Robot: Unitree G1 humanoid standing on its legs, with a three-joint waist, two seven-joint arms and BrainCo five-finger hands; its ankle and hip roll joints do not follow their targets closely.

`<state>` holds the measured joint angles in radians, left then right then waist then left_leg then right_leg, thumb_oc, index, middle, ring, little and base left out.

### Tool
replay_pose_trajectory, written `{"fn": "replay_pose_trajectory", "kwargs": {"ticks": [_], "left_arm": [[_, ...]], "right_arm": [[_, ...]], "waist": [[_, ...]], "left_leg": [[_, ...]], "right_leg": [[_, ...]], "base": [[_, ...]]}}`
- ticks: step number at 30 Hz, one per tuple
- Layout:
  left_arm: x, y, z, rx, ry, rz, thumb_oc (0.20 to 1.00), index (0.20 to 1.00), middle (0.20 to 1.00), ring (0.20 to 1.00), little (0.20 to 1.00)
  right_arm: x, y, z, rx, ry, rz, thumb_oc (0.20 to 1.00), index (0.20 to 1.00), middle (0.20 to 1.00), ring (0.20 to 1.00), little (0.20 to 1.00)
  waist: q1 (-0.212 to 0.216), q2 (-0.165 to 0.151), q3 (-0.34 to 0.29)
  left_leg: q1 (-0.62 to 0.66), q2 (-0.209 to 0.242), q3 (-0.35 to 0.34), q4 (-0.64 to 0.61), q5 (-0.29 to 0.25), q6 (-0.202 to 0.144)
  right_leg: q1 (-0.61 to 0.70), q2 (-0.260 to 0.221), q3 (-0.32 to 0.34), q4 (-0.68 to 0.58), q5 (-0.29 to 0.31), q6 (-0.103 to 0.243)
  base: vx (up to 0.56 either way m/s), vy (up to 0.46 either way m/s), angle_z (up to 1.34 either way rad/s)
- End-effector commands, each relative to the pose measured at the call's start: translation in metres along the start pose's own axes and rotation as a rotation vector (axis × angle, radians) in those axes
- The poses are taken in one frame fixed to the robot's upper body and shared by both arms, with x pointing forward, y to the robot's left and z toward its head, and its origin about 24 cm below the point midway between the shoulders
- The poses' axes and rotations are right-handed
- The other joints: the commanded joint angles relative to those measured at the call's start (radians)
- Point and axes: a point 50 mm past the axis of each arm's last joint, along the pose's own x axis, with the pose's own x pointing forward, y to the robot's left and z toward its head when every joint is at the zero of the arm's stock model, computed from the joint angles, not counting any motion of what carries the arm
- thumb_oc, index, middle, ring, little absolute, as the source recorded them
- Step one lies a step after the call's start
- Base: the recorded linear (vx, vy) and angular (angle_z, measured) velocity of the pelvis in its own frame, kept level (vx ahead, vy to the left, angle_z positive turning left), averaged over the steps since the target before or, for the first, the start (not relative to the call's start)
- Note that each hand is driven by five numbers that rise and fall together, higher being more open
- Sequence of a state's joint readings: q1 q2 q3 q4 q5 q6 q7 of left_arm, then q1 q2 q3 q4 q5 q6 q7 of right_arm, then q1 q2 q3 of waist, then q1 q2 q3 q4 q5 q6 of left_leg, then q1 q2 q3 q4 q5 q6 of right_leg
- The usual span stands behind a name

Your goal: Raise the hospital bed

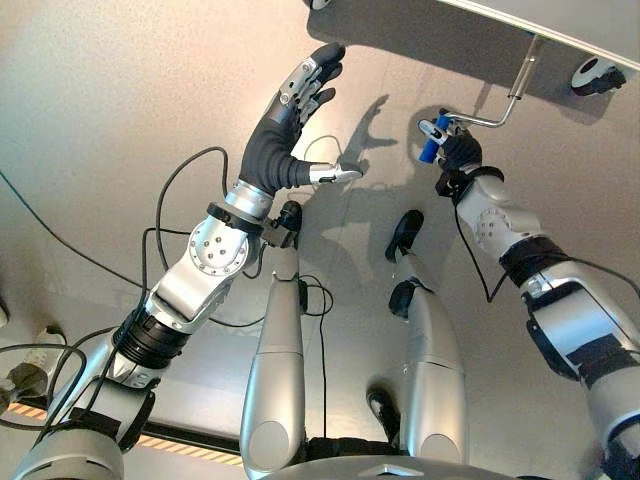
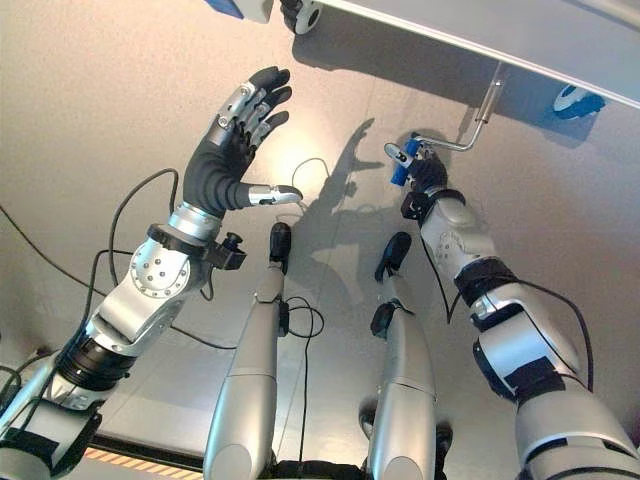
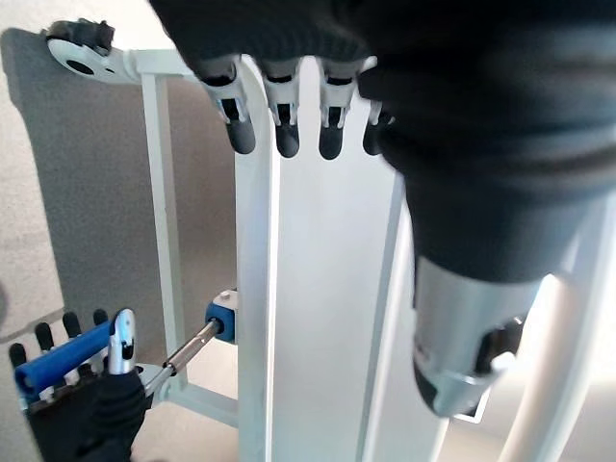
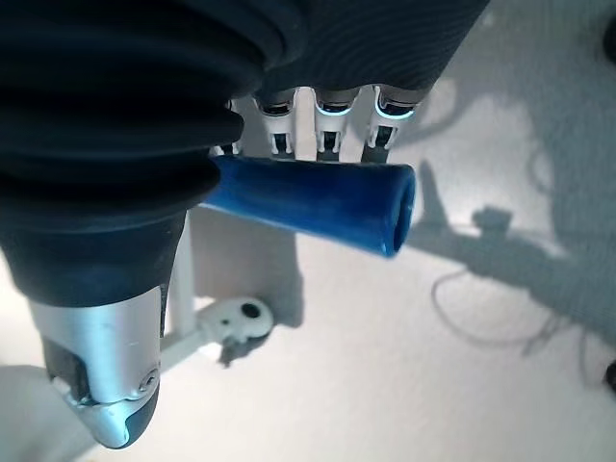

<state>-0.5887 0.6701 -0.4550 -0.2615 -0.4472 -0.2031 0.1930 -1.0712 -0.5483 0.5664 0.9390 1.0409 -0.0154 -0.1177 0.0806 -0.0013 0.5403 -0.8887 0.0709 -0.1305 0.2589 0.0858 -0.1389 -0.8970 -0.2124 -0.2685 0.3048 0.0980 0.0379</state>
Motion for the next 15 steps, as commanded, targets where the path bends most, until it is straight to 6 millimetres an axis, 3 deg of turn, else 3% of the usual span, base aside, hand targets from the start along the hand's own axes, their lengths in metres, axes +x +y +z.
{"fn": "replay_pose_trajectory", "kwargs": {"ticks": [1,2,4,5,6,8,11,12,13,14,15], "left_arm": [[-0.005,-0.013,0.033,-0.023,-0.159,-0.075,1.000,1.000,1.000,1.000,1.000],[-0.004,-0.012,0.036,-0.011,-0.177,-0.074,1.000,1.000,1.000,1.000,1.000],[-0.005,-0.012,0.035,-0.016,-0.170,-0.072,1.000,1.000,1.000,1.000,1.000],[-0.003,-0.011,0.038,-0.007,-0.184,-0.072,1.000,1.000,1.000,1.000,1.000],[-0.004,-0.012,0.036,-0.013,-0.177,-0.069,1.000,1.000,1.000,1.000,1.000],[-0.003,-0.011,0.038,-0.007,-0.188,-0.065,1.000,1.000,1.000,1.000,1.000],[-0.003,-0.011,0.039,-0.002,-0.193,-0.058,1.000,1.000,1.000,1.000,1.000],[-0.004,-0.011,0.037,-0.008,-0.182,-0.057,1.000,1.000,1.000,1.000,1.000],[-0.003,-0.010,0.040,-0.001,-0.194,-0.056,1.000,1.000,1.000,1.000,1.000],[-0.004,-0.011,0.038,-0.006,-0.187,-0.052,1.000,1.000,1.000,1.000,1.000],[-0.004,-0.012,0.037,-0.013,-0.184,-0.053,1.000,1.000,1.000,1.000,1.000]], "right_arm": [[0.003,0.008,0.084,-0.046,-0.253,0.028,1.000,1.000,1.000,1.000,1.000],[0.003,0.012,0.092,-0.060,-0.272,0.035,1.000,1.000,1.000,1.000,1.000],[0.004,0.012,0.088,-0.058,-0.261,0.035,1.000,1.000,1.000,1.000,1.000],[0.003,0.015,0.093,-0.049,-0.275,0.044,1.000,1.000,1.000,1.000,1.000],[0.004,0.016,0.088,-0.043,-0.264,0.047,1.000,1.000,1.000,1.000,1.000],[0.003,0.020,0.093,-0.034,-0.279,0.061,1.000,1.000,1.000,1.000,1.000],[0.003,0.033,0.085,-0.021,-0.271,0.114,1.000,1.000,1.000,1.000,1.000],[0.003,0.032,0.080,-0.021,-0.259,0.112,1.000,1.000,1.000,1.000,1.000],[0.002,0.037,0.082,-0.016,-0.268,0.129,1.000,1.000,1.000,1.000,1.000],[0.002,0.041,0.075,-0.010,-0.253,0.143,1.000,1.000,1.000,1.000,1.000],[0.002,0.045,0.069,0.005,-0.243,0.158,0.652,0.652,0.652,0.652,0.652]], "waist": [[0.025,-0.015,-0.020],[0.025,-0.017,-0.020],[0.024,-0.017,-0.020],[0.025,-0.017,-0.020],[0.025,-0.016,-0.020],[0.025,-0.015,-0.020],[0.025,-0.013,-0.020],[0.025,-0.013,-0.020],[0.025,-0.012,-0.020],[0.025,-0.010,-0.020],[0.025,-0.009,-0.020]], "left_leg": [[0.054,-0.035,0.032,-0.068,-0.028,0.055],[0.028,-0.036,0.034,-0.071,-0.003,0.058],[0.056,-0.035,0.031,-0.069,-0.030,0.055],[0.028,-0.036,0.033,-0.069,-0.004,0.059],[0.054,-0.036,0.030,-0.064,-0.031,0.056],[0.025,-0.038,0.032,-0.065,-0.006,0.060],[0.022,-0.038,0.033,-0.064,-0.007,0.061],[0.049,-0.037,0.030,-0.062,-0.034,0.057],[0.019,-0.038,0.033,-0.061,-0.008,0.061],[0.045,-0.038,0.031,-0.058,-0.036,0.058],[0.049,-0.039,0.031,-0.055,-0.041,0.059]], "right_leg": [[0.095,-0.018,0.046,0.039,-0.116,0.118],[0.077,-0.020,0.033,0.032,-0.093,0.112],[0.099,-0.018,0.043,0.042,-0.118,0.120],[0.078,-0.020,0.033,0.034,-0.093,0.112],[0.098,-0.018,0.043,0.049,-0.120,0.119],[0.077,-0.019,0.033,0.041,-0.097,0.112],[0.076,-0.022,0.033,0.040,-0.099,0.111],[0.098,-0.020,0.043,0.050,-0.124,0.118],[0.075,-0.022,0.035,0.041,-0.100,0.109],[0.096,-0.020,0.046,0.051,-0.126,0.116],[0.099,-0.020,0.047,0.055,-0.131,0.117]], "base": [[-0.03,0.028,0.04],[0.02,0.005,0.05],[0.01,0.011,0.06],[0.00,0.000,0.00],[-0.04,0.029,0.01],[-0.02,0.016,0.00],[0.02,-0.003,0.00],[0.00,0.000,0.00],[0.06,-0.006,-0.02],[0.00,0.000,0.00],[0.06,-0.006,-0.01]]}}
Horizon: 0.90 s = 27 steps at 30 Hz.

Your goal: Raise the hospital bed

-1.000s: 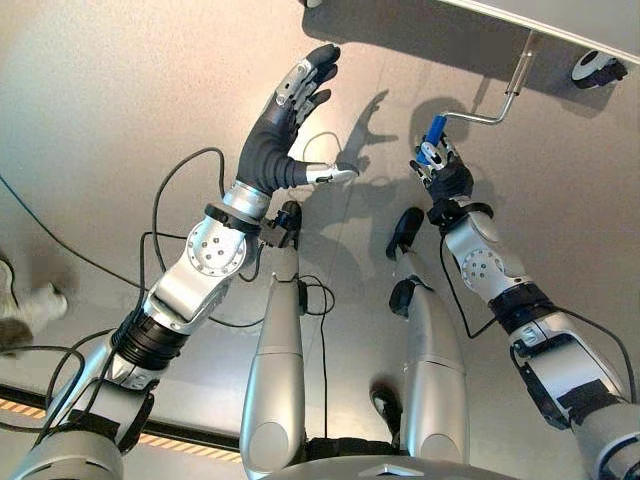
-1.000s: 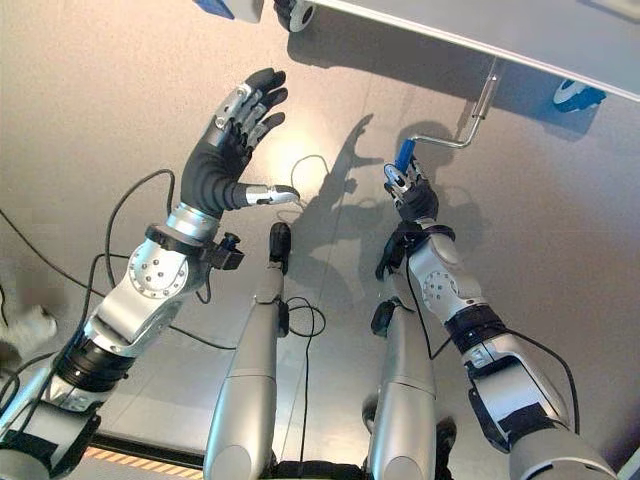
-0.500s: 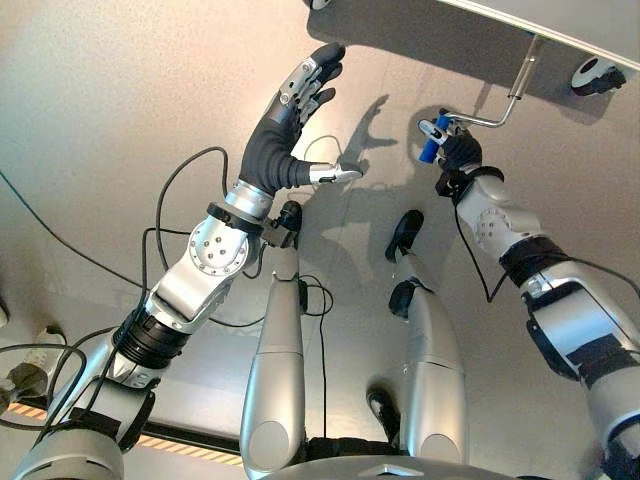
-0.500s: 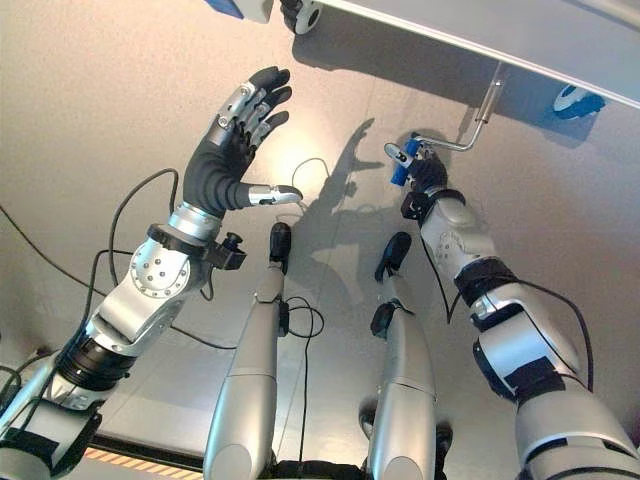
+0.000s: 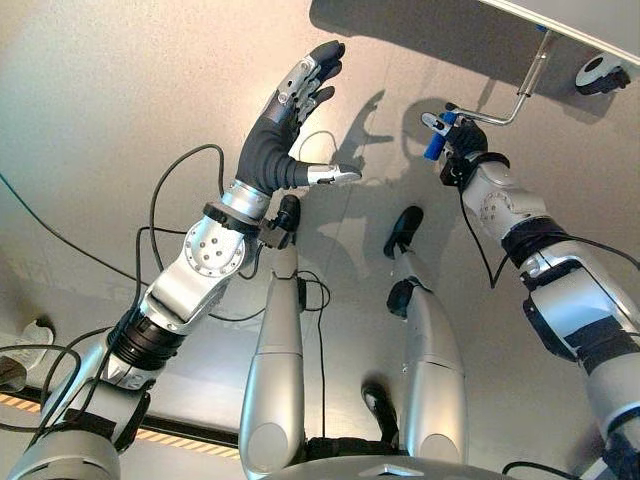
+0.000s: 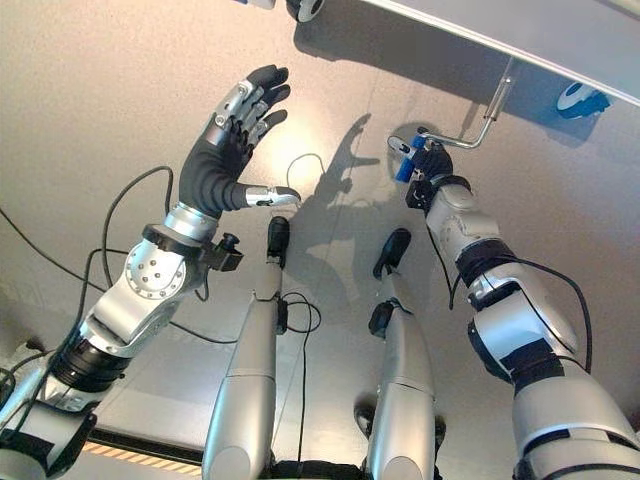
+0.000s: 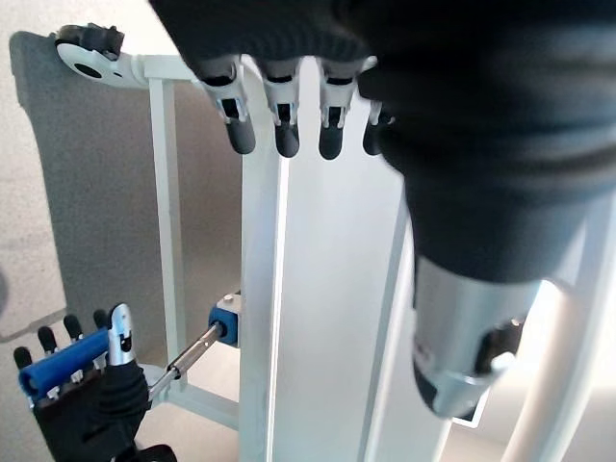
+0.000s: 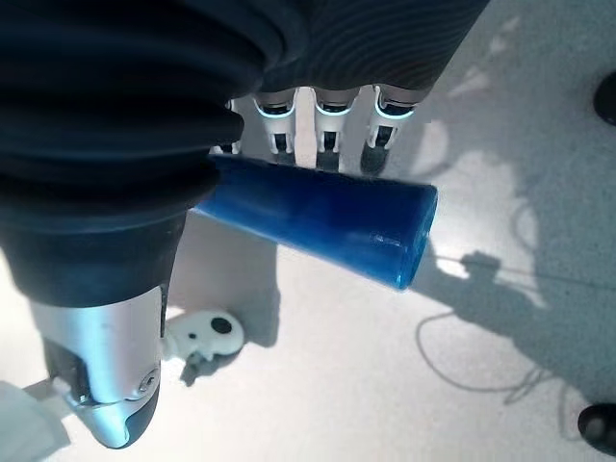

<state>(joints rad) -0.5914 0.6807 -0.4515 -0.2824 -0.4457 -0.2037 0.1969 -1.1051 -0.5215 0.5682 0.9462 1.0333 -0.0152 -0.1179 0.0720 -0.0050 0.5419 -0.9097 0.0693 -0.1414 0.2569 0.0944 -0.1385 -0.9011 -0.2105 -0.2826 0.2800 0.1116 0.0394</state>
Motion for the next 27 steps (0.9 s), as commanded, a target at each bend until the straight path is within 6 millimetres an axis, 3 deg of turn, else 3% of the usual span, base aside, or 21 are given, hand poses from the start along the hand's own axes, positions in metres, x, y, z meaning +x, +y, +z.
{"fn": "replay_pose_trajectory", "kwargs": {"ticks": [1,2,4,5,8,13,15,17,19,23,25,26,27], "left_arm": [[-0.003,-0.013,0.032,-0.022,-0.168,-0.048,1.000,1.000,1.000,1.000,1.000],[-0.003,-0.014,0.031,-0.028,-0.162,-0.048,1.000,1.000,1.000,1.000,1.000],[-0.003,-0.014,0.031,-0.041,-0.162,-0.048,1.000,1.000,1.000,1.000,1.000],[0.000,-0.014,0.034,-0.041,-0.178,-0.049,1.000,1.000,1.000,1.000,1.000],[0.001,-0.015,0.033,-0.054,-0.177,-0.045,1.000,1.000,1.000,1.000,1.000],[0.002,-0.018,0.031,-0.063,-0.174,-0.040,1.000,1.000,1.000,1.000,1.000],[0.004,-0.017,0.033,-0.057,-0.184,-0.041,1.000,1.000,1.000,1.000,1.000],[0.003,-0.018,0.031,-0.068,-0.178,-0.038,1.000,1.000,1.000,1.000,1.000],[0.005,-0.019,0.033,-0.078,-0.191,-0.038,1.000,1.000,1.000,1.000,1.000],[0.005,-0.023,0.030,-0.109,-0.181,-0.047,1.000,1.000,1.000,1.000,1.000],[0.006,-0.023,0.032,-0.118,-0.190,-0.046,1.000,1.000,1.000,1.000,1.000],[0.006,-0.024,0.030,-0.127,-0.184,-0.043,1.000,1.000,1.000,1.000,1.000],[0.008,-0.023,0.032,-0.128,-0.196,-0.045,1.000,1.000,1.000,1.000,1.000]], "right_arm": [[0.001,0.035,0.062,0.020,-0.229,0.137,0.476,0.476,0.476,0.476,0.476],[0.001,0.037,0.056,0.041,-0.216,0.137,0.200,0.200,0.200,0.200,0.200],[0.000,0.043,0.049,0.059,-0.204,0.151,0.200,0.200,0.200,0.200,0.200],[0.000,0.051,0.050,0.074,-0.214,0.176,0.200,0.200,0.200,0.200,0.200],[-0.005,0.071,0.040,0.138,-0.208,0.248,0.200,0.200,0.200,0.200,0.200],[-0.009,0.080,0.032,0.167,-0.198,0.278,0.200,0.200,0.200,0.200,0.200],[-0.010,0.088,0.034,0.190,-0.207,0.300,0.200,0.200,0.200,0.200,0.200],[-0.011,0.091,0.028,0.202,-0.196,0.303,0.200,0.200,0.200,0.200,0.200],[-0.011,0.094,0.031,0.237,-0.204,0.304,0.200,0.200,0.200,0.200,0.200],[-0.006,0.090,0.023,0.265,-0.170,0.246,0.200,0.200,0.200,0.200,0.200],[-0.003,0.088,0.023,0.276,-0.165,0.220,0.200,0.200,0.200,0.200,0.200],[-0.001,0.086,0.020,0.281,-0.156,0.203,0.200,0.200,0.200,0.200,0.200],[0.000,0.084,0.022,0.285,-0.156,0.189,0.200,0.200,0.200,0.200,0.200]], "waist": [[0.034,-0.002,-0.022],[0.037,0.001,-0.022],[0.041,0.006,-0.022],[0.042,0.008,-0.022],[0.049,0.014,-0.022],[0.053,0.018,-0.022],[0.056,0.023,-0.022],[0.057,0.024,-0.022],[0.061,0.029,-0.022],[0.072,0.045,-0.022],[0.080,0.056,-0.022],[0.084,0.062,-0.022],[0.088,0.070,-0.022]], "left_leg": [[0.058,-0.039,0.042,-0.053,-0.040,0.060],[0.066,-0.040,0.042,-0.050,-0.050,0.060],[0.064,-0.041,0.042,-0.051,-0.050,0.061],[0.034,-0.042,0.044,-0.054,-0.021,0.065],[0.048,-0.046,0.041,-0.048,-0.040,0.064],[0.055,-0.050,0.041,-0.043,-0.051,0.065],[0.026,-0.052,0.043,-0.047,-0.021,0.069],[0.052,-0.053,0.041,-0.041,-0.049,0.066],[0.023,-0.058,0.044,-0.043,-0.021,0.070],[0.035,-0.065,0.040,-0.037,-0.043,0.070],[0.012,-0.069,0.041,-0.037,-0.024,0.073],[0.030,-0.071,0.040,-0.034,-0.046,0.072],[0.003,-0.075,0.042,-0.032,-0.026,0.076]], "right_leg": [[0.093,-0.023,0.060,0.077,-0.136,0.113],[0.100,-0.024,0.063,0.081,-0.144,0.114],[0.098,-0.024,0.065,0.080,-0.145,0.114],[0.069,-0.025,0.057,0.069,-0.117,0.106],[0.082,-0.026,0.067,0.079,-0.136,0.111],[0.088,-0.028,0.068,0.085,-0.145,0.113],[0.064,-0.030,0.061,0.072,-0.115,0.105],[0.086,-0.031,0.073,0.081,-0.138,0.113],[0.066,-0.034,0.064,0.068,-0.108,0.106],[0.081,-0.039,0.074,0.070,-0.123,0.115],[0.060,-0.043,0.068,0.065,-0.103,0.111],[0.075,-0.045,0.077,0.074,-0.124,0.118],[0.052,-0.048,0.070,0.073,-0.105,0.113]], "base": [[0.00,0.000,0.00],[0.00,0.000,0.00],[-0.02,0.001,0.00],[-0.04,0.007,0.00],[0.04,-0.002,0.00],[0.00,0.000,0.00],[-0.03,0.016,0.00],[0.02,-0.003,0.01],[-0.07,0.044,0.00],[-0.01,0.023,0.00],[0.00,0.050,0.00],[0.00,0.060,0.00],[0.00,0.058,0.01]]}}
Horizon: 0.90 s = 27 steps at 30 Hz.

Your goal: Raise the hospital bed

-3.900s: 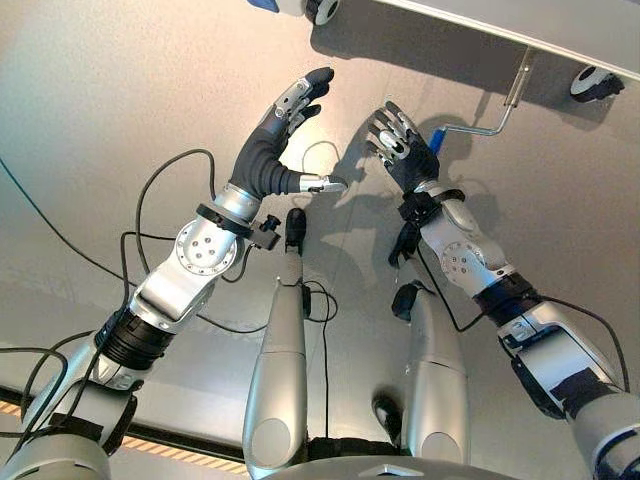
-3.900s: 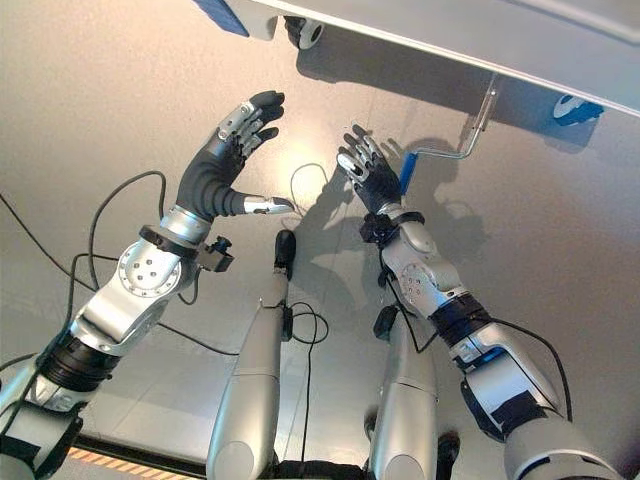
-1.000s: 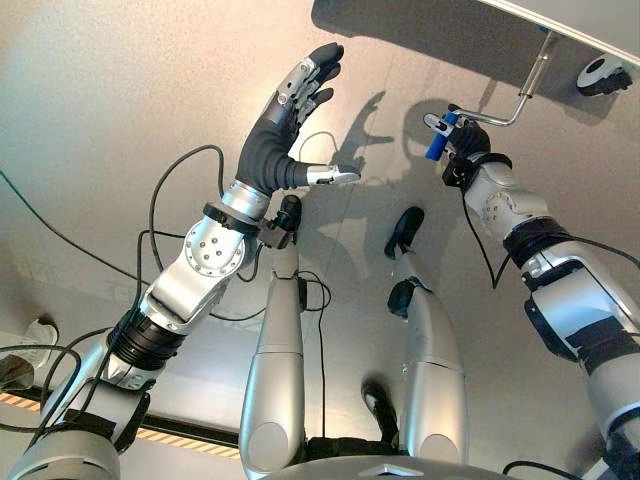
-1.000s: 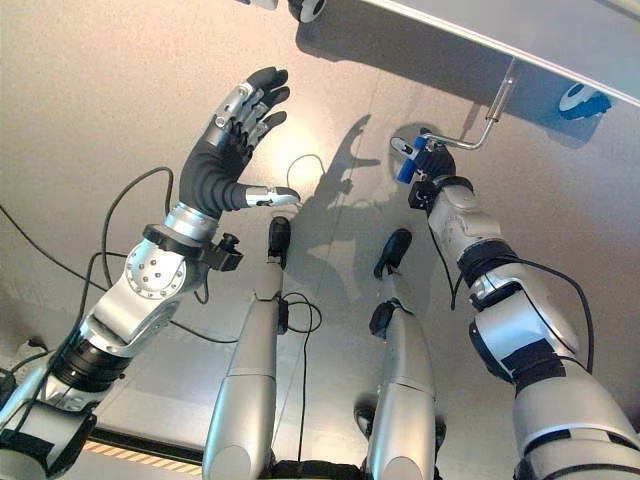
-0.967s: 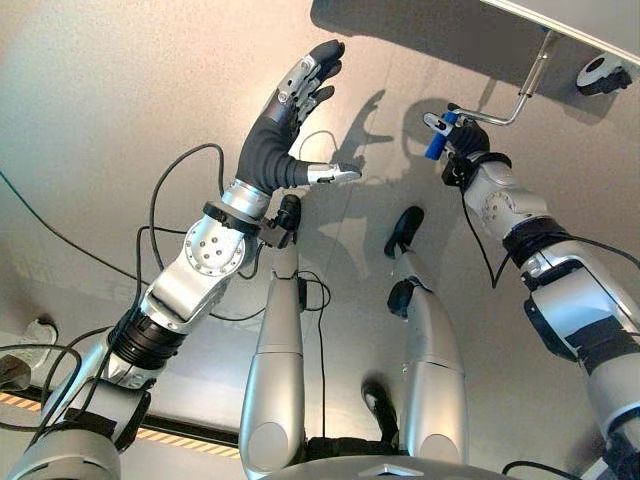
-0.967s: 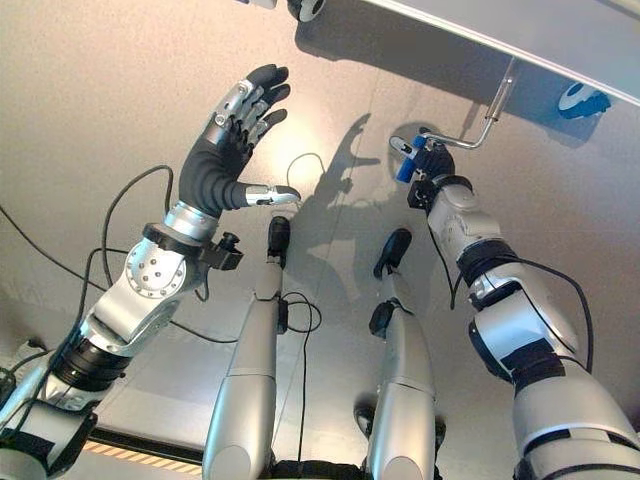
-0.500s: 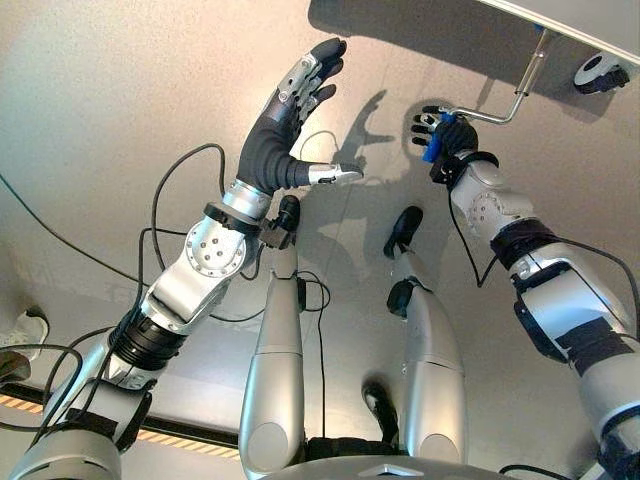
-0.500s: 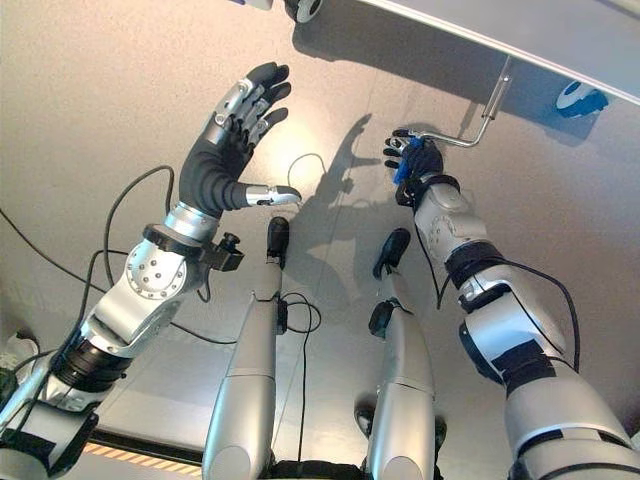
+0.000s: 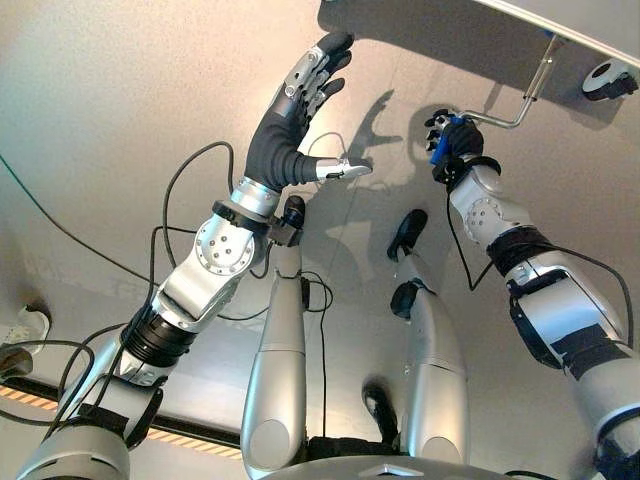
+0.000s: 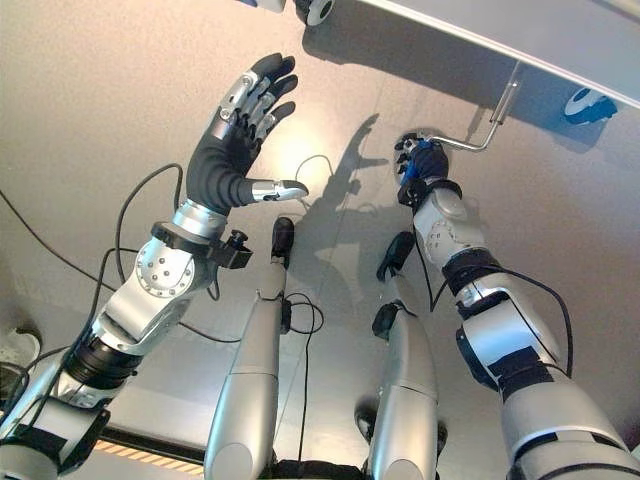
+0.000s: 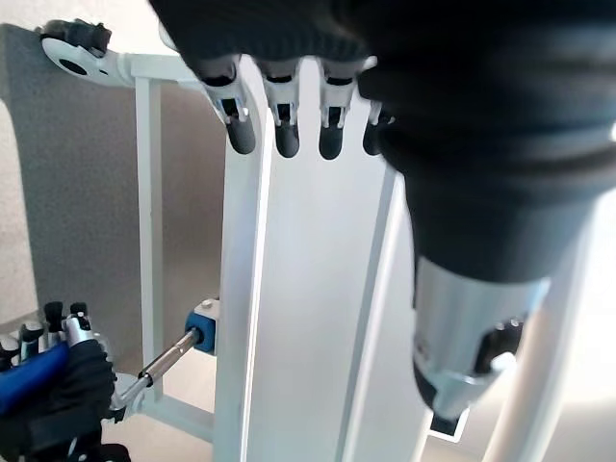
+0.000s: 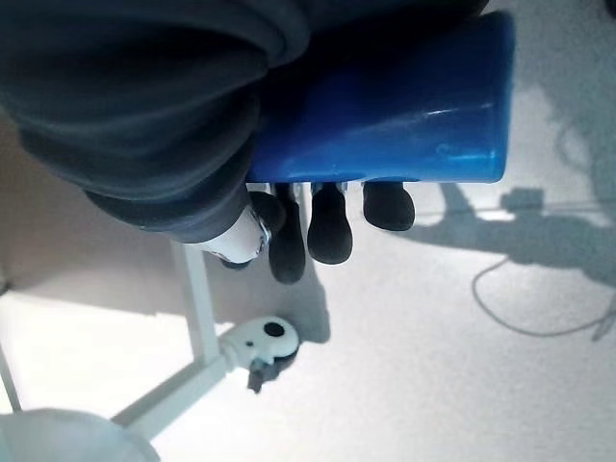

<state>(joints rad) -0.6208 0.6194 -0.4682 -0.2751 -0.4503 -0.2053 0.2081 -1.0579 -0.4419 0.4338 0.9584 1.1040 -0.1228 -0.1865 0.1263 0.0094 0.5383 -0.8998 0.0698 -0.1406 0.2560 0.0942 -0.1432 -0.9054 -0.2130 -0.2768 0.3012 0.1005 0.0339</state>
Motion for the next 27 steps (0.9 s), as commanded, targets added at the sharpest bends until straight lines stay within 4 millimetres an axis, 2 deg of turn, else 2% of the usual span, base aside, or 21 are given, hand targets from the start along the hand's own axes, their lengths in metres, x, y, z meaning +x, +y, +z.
{"fn": "replay_pose_trajectory", "kwargs": {"ticks": [1,2,3,4,5,6,7,8,9,11,12,14,18,20,21,23,27], "left_arm": [[0.001,-0.016,0.029,-0.079,-0.162,-0.054,1.000,1.000,1.000,1.000,1.000],[0.001,-0.016,0.030,-0.082,-0.168,-0.053,1.000,1.000,1.000,1.000,1.000],[0.000,-0.016,0.029,-0.089,-0.164,-0.052,1.000,1.000,1.000,1.000,1.000],[0.002,-0.016,0.032,-0.086,-0.179,-0.055,1.000,1.000,1.000,1.000,1.000],[0.002,-0.016,0.033,-0.088,-0.188,-0.054,1.000,1.000,1.000,1.000,1.000],[0.001,-0.018,0.032,-0.099,-0.184,-0.053,1.000,1.000,1.000,1.000,1.000],[0.003,-0.018,0.034,-0.100,-0.196,-0.053,1.000,1.000,1.000,1.000,1.000],[0.002,-0.019,0.032,-0.106,-0.188,-0.052,1.000,1.000,1.000,1.000,1.000],[0.004,-0.019,0.035,-0.101,-0.207,-0.056,1.000,1.000,1.000,1.000,1.000],[0.004,-0.020,0.036,-0.106,-0.215,-0.055,1.000,1.000,1.000,1.000,1.000],[0.005,-0.020,0.036,-0.106,-0.218,-0.056,1.000,1.000,1.000,1.000,1.000],[0.008,-0.020,0.039,-0.108,-0.239,-0.057,1.000,1.000,1.000,1.000,1.000],[0.008,-0.019,0.041,-0.110,-0.255,-0.056,1.000,1.000,1.000,1.000,1.000],[0.007,-0.018,0.042,-0.112,-0.258,-0.046,1.000,1.000,1.000,1.000,1.000],[0.006,-0.018,0.041,-0.114,-0.254,-0.039,1.000,1.000,1.000,1.000,1.000],[0.006,-0.017,0.042,-0.118,-0.255,-0.037,1.000,1.000,1.000,1.000,1.000],[0.005,-0.017,0.040,-0.122,-0.243,-0.036,1.000,1.000,1.000,1.000,1.000]], "right_arm": [[-0.004,0.088,0.010,0.068,-0.053,0.278,0.200,0.200,0.200,0.200,0.200],[-0.003,0.086,0.010,0.074,-0.048,0.265,0.200,0.200,0.200,0.200,0.200],[-0.002,0.081,0.004,0.067,-0.030,0.239,0.200,0.200,0.200,0.200,0.200],[0.000,0.080,0.006,0.056,-0.032,0.229,0.200,0.200,0.200,0.200,0.200],[0.001,0.080,0.007,0.039,-0.034,0.226,0.200,0.200,0.200,0.200,0.200],[0.001,0.075,0.003,0.027,-0.023,0.208,0.200,0.200,0.200,0.200,0.200],[0.003,0.071,0.007,0.025,-0.030,0.192,0.200,0.200,0.200,0.200,0.200],[0.003,0.069,0.005,0.025,-0.021,0.186,0.200,0.200,0.200,0.200,0.200],[0.007,0.063,0.014,0.007,-0.040,0.160,0.200,0.200,0.200,0.200,0.200],[0.010,0.046,0.015,-0.022,-0.028,0.100,0.200,0.200,0.200,0.200,0.200],[0.010,0.046,0.016,-0.023,-0.031,0.100,0.200,0.200,0.200,0.200,0.200],[0.012,0.031,0.023,-0.034,-0.044,0.058,0.200,0.200,0.200,0.200,0.200],[0.013,0.025,0.027,-0.059,-0.047,0.042,0.200,0.200,0.200,0.200,0.200],[0.014,0.013,0.029,-0.090,-0.041,0.001,0.200,0.200,0.200,0.200,0.200],[0.014,0.000,0.030,-0.119,-0.027,-0.048,0.200,0.200,0.200,0.200,0.200],[0.015,-0.006,0.033,-0.132,-0.027,-0.070,0.200,0.200,0.200,0.200,0.200],[0.011,-0.036,0.032,-0.144,-0.014,-0.180,0.200,0.200,0.200,0.200,0.200]], "waist": [[0.038,0.062,-0.018],[0.041,0.068,-0.018],[0.046,0.075,-0.018],[0.050,0.083,-0.018],[0.054,0.089,-0.018],[0.057,0.094,-0.018],[0.063,0.103,-0.018],[0.062,0.102,-0.018],[0.072,0.123,-0.018],[0.086,0.145,-0.018],[0.086,0.146,-0.018],[0.093,0.170,-0.018],[0.097,0.183,-0.018],[0.101,0.193,-0.018],[0.102,0.199,-0.018],[0.102,0.200,-0.018],[0.092,0.210,-0.018]], "left_leg": [[-0.012,-0.079,0.041,-0.029,-0.026,0.082],[-0.022,-0.082,0.039,-0.023,-0.027,0.083],[-0.001,-0.087,0.038,-0.016,-0.057,0.080],[-0.032,-0.091,0.038,-0.015,-0.032,0.085],[-0.041,-0.098,0.036,-0.009,-0.033,0.087],[-0.025,-0.103,0.034,0.000,-0.061,0.085],[-0.061,-0.110,0.033,0.006,-0.037,0.090],[-0.039,-0.111,0.031,0.011,-0.064,0.087],[-0.081,-0.124,0.027,0.023,-0.041,0.092],[-0.083,-0.146,0.018,0.063,-0.084,0.094],[-0.090,-0.148,0.017,0.068,-0.085,0.094],[-0.138,-0.169,0.015,0.132,-0.101,0.093],[-0.166,-0.176,0.018,0.168,-0.116,0.094],[-0.192,-0.175,0.024,0.193,-0.124,0.093],[-0.214,-0.175,0.026,0.213,-0.129,0.092],[-0.228,-0.177,0.028,0.225,-0.134,0.093],[-0.249,-0.179,0.034,0.252,-0.143,0.094]], "right_leg": [[0.053,-0.047,0.065,0.055,-0.094,0.120],[0.045,-0.051,0.066,0.063,-0.096,0.121],[0.062,-0.053,0.079,0.080,-0.127,0.130],[0.035,-0.057,0.068,0.082,-0.105,0.124],[0.028,-0.060,0.068,0.091,-0.107,0.125],[0.043,-0.065,0.079,0.107,-0.134,0.134],[0.016,-0.073,0.069,0.113,-0.113,0.130],[0.034,-0.074,0.079,0.125,-0.138,0.137],[0.002,-0.088,0.067,0.133,-0.118,0.134],[0.001,-0.105,0.083,0.193,-0.167,0.145],[-0.004,-0.107,0.083,0.199,-0.169,0.145],[-0.038,-0.122,0.089,0.260,-0.189,0.142],[-0.059,-0.130,0.095,0.292,-0.207,0.140],[-0.085,-0.133,0.100,0.319,-0.223,0.134],[-0.107,-0.135,0.107,0.342,-0.235,0.130],[-0.123,-0.136,0.115,0.358,-0.242,0.128],[-0.154,-0.136,0.135,0.390,-0.259,0.122]], "base": [[-0.05,0.068,0.03],[0.06,0.027,0.04],[0.01,0.049,0.04],[0.00,0.068,0.07],[0.00,0.078,0.09],[0.01,0.072,0.11],[0.06,0.020,0.09],[-0.05,0.081,0.19],[0.05,0.048,0.21],[0.05,0.069,0.19],[0.03,0.054,0.22],[0.00,0.044,0.24],[0.01,0.059,0.21],[0.03,0.057,0.09],[0.03,0.013,0.04],[0.02,-0.003,0.05],[0.01,-0.002,0.02]]}}
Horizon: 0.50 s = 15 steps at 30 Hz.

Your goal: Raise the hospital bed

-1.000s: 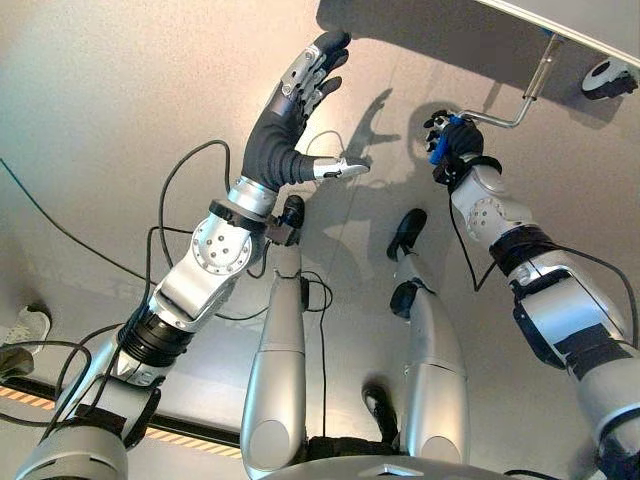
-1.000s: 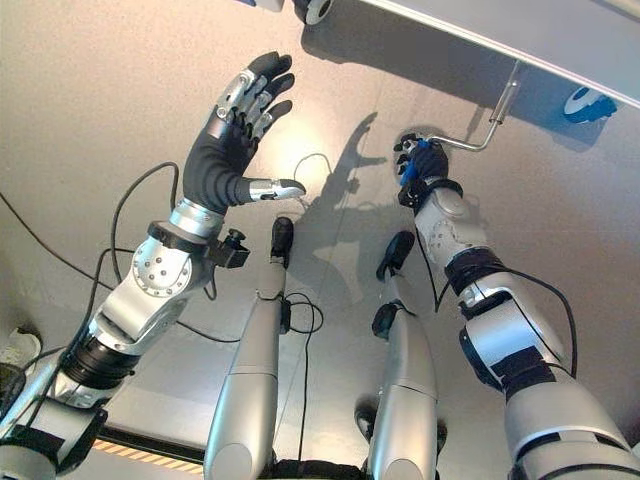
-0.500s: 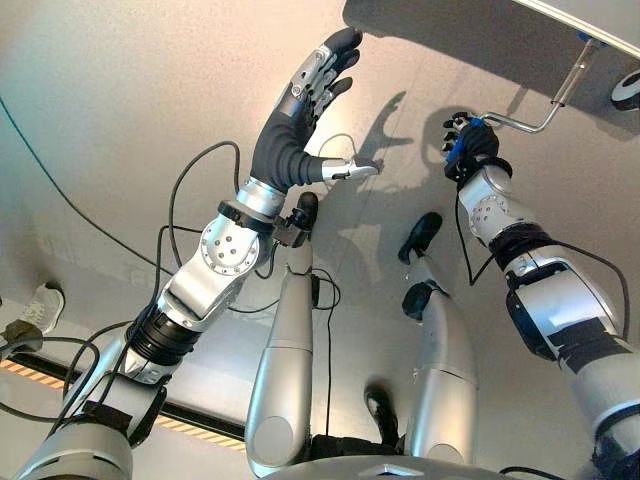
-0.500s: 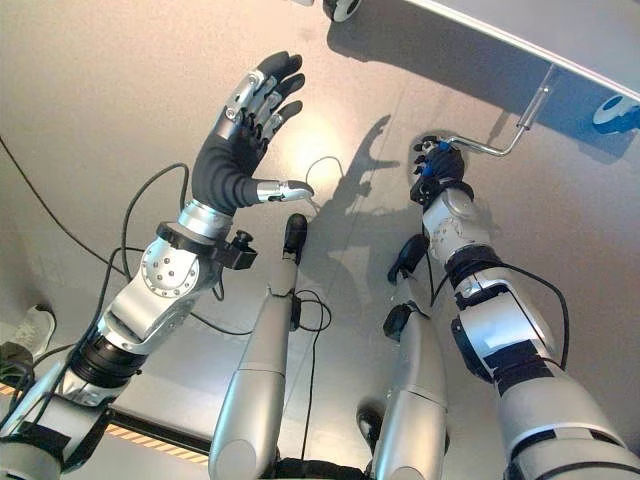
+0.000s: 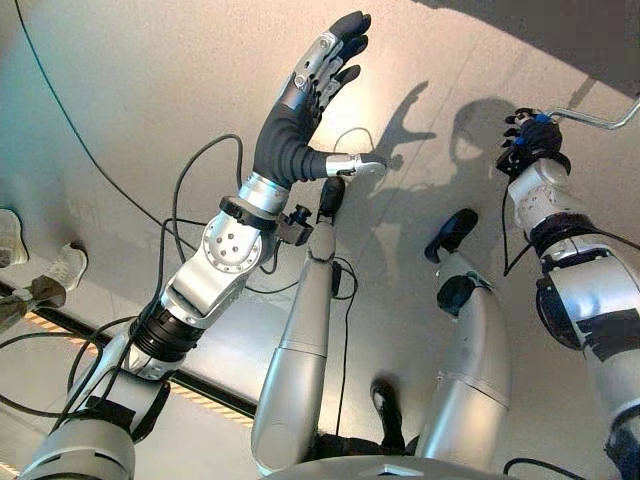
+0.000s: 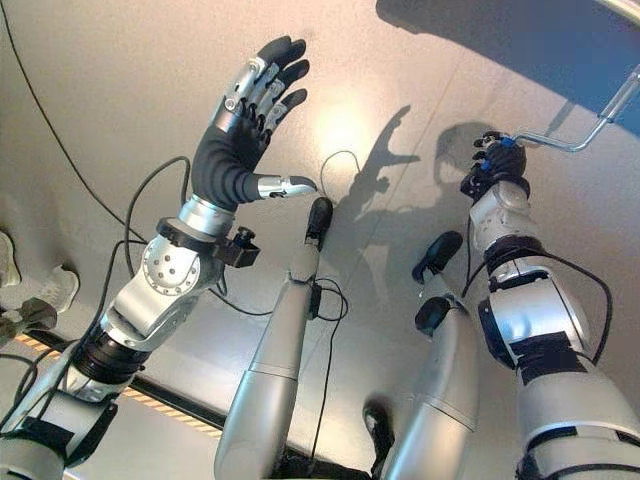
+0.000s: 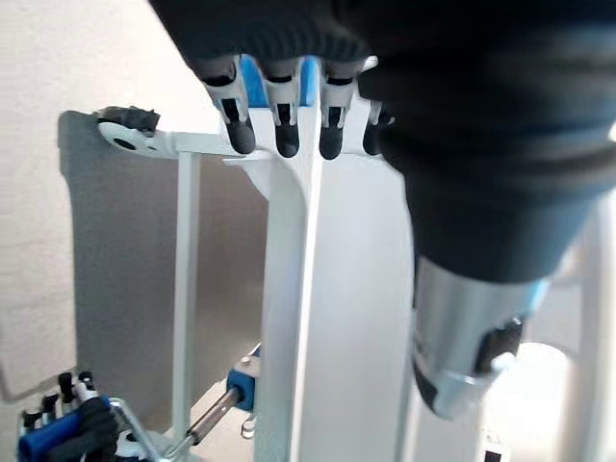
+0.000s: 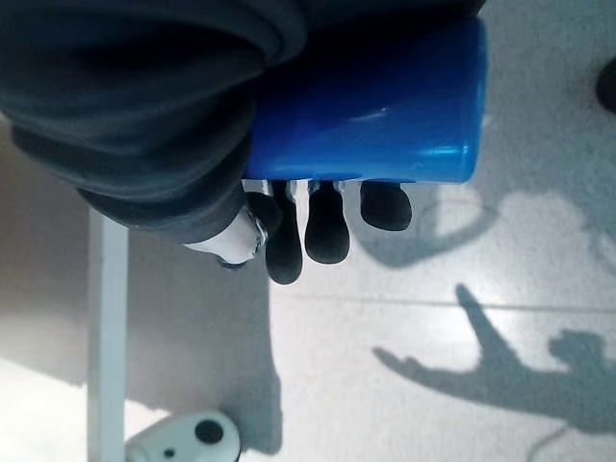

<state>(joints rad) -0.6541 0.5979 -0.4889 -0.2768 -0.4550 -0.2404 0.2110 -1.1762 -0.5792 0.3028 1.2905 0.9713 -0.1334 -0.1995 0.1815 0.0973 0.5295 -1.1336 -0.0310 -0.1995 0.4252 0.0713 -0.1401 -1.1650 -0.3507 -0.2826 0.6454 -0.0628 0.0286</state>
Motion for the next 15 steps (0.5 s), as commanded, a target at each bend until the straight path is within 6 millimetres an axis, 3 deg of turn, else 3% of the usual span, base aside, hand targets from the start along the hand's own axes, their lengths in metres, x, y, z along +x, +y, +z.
{"fn": "replay_pose_trajectory", "kwargs": {"ticks": [1,6,8,12,14,15], "left_arm": [[0.000,-0.012,0.032,-0.093,-0.177,-0.020,1.000,1.000,1.000,1.000,1.000],[0.000,-0.017,0.028,-0.098,-0.159,-0.053,1.000,1.000,1.000,1.000,1.000],[-0.001,-0.020,0.027,-0.100,-0.149,-0.073,1.000,1.000,1.000,1.000,1.000],[-0.001,-0.021,0.025,-0.100,-0.139,-0.085,1.000,1.000,1.000,1.000,1.000],[-0.003,-0.023,0.023,-0.096,-0.125,-0.107,1.000,1.000,1.000,1.000,1.000],[-0.002,-0.022,0.024,-0.083,-0.129,-0.109,1.000,1.000,1.000,1.000,1.000]], "right_arm": [[-0.008,0.041,-0.018,-0.060,0.056,0.152,0.200,0.200,0.200,0.200,0.200],[-0.003,-0.006,-0.022,-0.068,0.074,0.032,0.200,0.200,0.200,0.200,0.200],[-0.003,-0.037,-0.023,-0.103,0.089,-0.052,0.200,0.200,0.200,0.200,0.200],[-0.002,-0.057,-0.018,-0.109,0.085,-0.108,0.200,0.200,0.200,0.200,0.200],[-0.004,-0.079,-0.017,-0.118,0.087,-0.159,0.200,0.200,0.200,0.200,0.200],[-0.004,-0.084,-0.011,-0.112,0.071,-0.177,0.200,0.200,0.200,0.200,0.200]], "waist": [[0.036,0.123,-0.010],[0.019,0.126,-0.010],[0.009,0.129,-0.010],[0.004,0.129,-0.010],[-0.010,0.127,-0.010],[-0.016,0.127,-0.010]], "left_leg": [[-0.018,-0.076,0.096,0.091,-0.123,0.091],[-0.016,-0.063,0.108,0.094,-0.127,0.093],[-0.012,-0.053,0.117,0.095,-0.128,0.093],[-0.014,-0.047,0.125,0.088,-0.118,0.096],[-0.005,-0.037,0.135,0.092,-0.125,0.097],[-0.025,-0.033,0.138,0.086,-0.100,0.100]], "right_leg": [[0.099,0.003,0.145,0.054,-0.099,0.125],[0.088,0.008,0.156,0.059,-0.103,0.125],[0.080,0.014,0.164,0.062,-0.105,0.125],[0.071,0.020,0.167,0.056,-0.095,0.124],[0.067,0.027,0.177,0.062,-0.100,0.125],[0.047,0.029,0.169,0.054,-0.079,0.118]], "base": [[0.00,0.000,0.00],[0.00,-0.007,-0.01],[0.00,-0.020,-0.05],[0.00,-0.020,-0.09],[-0.03,-0.039,-0.11],[-0.05,-0.025,-0.09]]}}
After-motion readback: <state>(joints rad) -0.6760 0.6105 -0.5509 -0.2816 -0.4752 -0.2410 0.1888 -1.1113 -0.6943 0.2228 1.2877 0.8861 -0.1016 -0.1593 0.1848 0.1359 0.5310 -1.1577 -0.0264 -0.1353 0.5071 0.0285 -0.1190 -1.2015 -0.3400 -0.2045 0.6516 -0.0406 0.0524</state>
